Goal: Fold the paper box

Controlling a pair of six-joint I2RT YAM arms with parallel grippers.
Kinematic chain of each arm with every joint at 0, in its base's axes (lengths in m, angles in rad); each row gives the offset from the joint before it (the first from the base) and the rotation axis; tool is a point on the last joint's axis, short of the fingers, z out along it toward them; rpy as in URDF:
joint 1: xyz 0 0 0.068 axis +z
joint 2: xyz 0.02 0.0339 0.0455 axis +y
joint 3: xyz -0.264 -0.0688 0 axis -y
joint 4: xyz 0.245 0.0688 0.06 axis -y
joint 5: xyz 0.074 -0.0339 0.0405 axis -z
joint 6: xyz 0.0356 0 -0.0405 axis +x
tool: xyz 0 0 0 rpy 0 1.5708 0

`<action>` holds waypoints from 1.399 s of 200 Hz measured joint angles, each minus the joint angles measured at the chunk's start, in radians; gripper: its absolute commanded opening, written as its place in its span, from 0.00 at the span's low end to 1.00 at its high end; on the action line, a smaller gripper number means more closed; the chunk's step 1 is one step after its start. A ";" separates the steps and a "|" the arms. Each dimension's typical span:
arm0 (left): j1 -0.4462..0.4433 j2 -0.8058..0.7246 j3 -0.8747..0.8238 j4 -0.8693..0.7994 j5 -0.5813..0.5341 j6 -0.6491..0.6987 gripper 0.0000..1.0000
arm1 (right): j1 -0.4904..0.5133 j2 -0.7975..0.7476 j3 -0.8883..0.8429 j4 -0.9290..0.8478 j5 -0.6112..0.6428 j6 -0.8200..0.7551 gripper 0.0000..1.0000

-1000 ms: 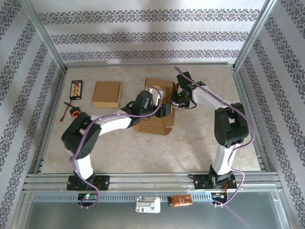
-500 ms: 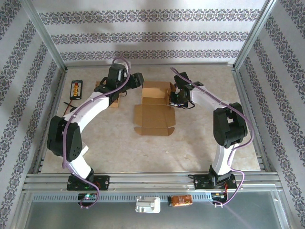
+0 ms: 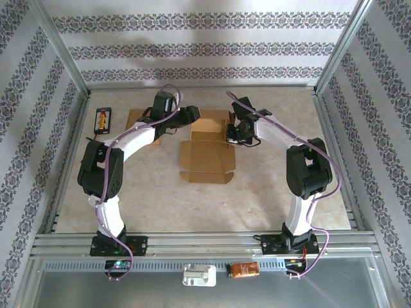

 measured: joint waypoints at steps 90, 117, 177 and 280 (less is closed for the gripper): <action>0.001 0.010 -0.019 0.033 0.005 -0.031 0.41 | 0.015 0.003 0.028 0.071 -0.076 0.026 0.46; 0.000 0.010 -0.019 0.032 0.002 -0.012 0.38 | 0.012 -0.107 -0.034 0.086 -0.108 -0.035 0.55; -0.001 0.010 -0.018 0.032 -0.001 0.026 0.37 | -0.080 -0.491 -0.235 0.167 -0.124 -0.232 0.89; -0.005 0.012 -0.001 0.010 -0.002 0.050 0.36 | -0.143 -0.162 -0.289 0.347 -0.042 -0.988 0.61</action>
